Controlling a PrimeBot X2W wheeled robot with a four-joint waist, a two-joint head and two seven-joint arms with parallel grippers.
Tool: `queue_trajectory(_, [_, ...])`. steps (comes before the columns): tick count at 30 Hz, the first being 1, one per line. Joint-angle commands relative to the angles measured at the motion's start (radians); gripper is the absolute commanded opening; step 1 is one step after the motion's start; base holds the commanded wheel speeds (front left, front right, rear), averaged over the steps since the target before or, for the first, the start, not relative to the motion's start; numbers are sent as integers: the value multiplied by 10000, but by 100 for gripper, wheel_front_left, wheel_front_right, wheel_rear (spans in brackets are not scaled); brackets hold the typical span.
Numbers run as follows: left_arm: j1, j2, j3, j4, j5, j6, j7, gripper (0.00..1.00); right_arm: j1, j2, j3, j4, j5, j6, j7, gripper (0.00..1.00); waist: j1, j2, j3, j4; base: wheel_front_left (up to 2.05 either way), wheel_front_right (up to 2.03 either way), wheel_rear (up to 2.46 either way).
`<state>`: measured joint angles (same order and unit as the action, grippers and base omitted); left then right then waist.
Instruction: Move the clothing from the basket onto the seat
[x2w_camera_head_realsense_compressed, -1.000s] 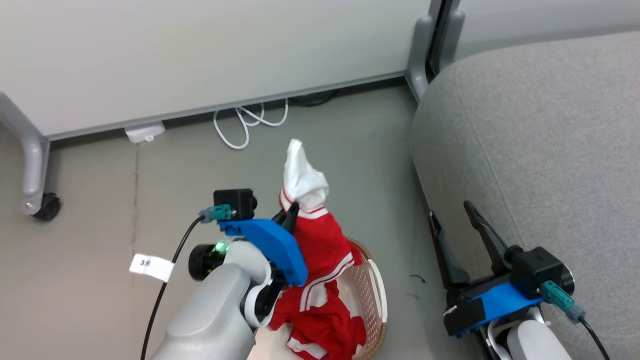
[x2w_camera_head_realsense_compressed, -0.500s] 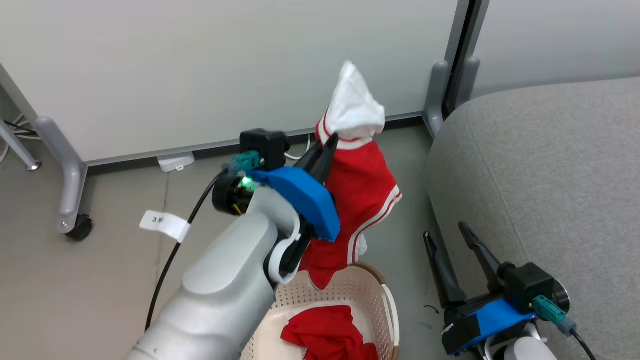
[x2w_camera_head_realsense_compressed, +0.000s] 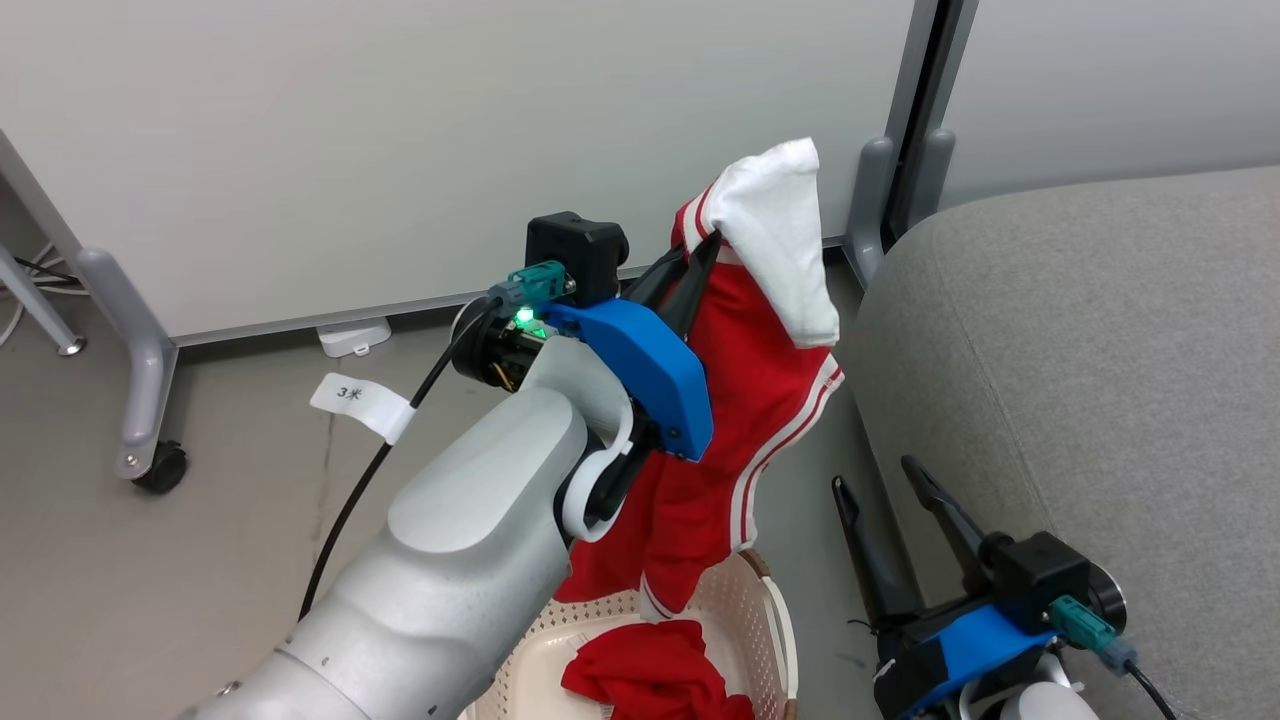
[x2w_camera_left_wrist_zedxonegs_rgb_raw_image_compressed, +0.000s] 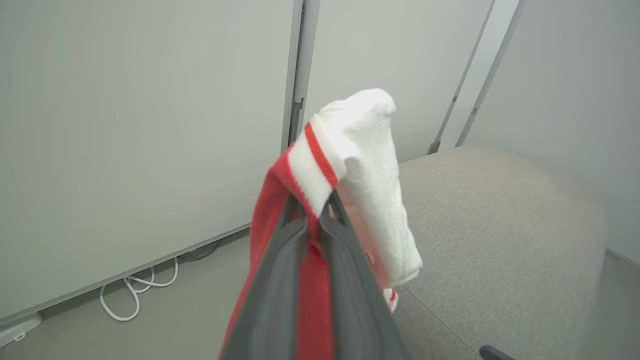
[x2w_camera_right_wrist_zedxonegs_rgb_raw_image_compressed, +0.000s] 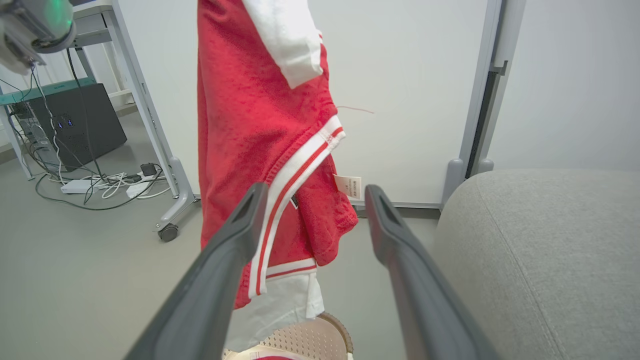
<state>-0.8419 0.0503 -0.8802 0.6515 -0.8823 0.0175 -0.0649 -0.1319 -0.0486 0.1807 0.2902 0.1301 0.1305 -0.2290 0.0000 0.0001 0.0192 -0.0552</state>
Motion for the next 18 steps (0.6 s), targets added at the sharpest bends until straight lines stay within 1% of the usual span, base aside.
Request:
queue_trajectory(1, [-142, 8, -64, 57, -61, 33, -77, 0, 131, -32, 28, -46, 36, 5, 60, 100, 0, -1, 21, -22, 0, 0, 0])
queue_trajectory(7, [-257, 6, -345, 132, -368, 69, -138, 0, -285, -30, 411, 93, 236, 5, 382, 100, 0, -1, 130, -72, 0, 0, 0])
queue_trajectory(10, [-308, 6, -541, 86, -502, 96, -169, 0, -608, -30, 668, 392, 373, 5, 710, 100, 0, -1, 178, -69, 0, 0, 0])
queue_trajectory(13, [-364, 6, -771, 50, -601, 105, -178, 0, -1062, -32, 791, 849, 615, 5, 994, 100, 0, -1, 203, -54, 0, 0, 0])
queue_trajectory(18, [-493, 8, -1213, -93, -799, 149, -161, 0, -1991, -30, 1224, 1793, 1417, 5, 1317, 100, 0, -1, 212, 22, 0, 0, 0])
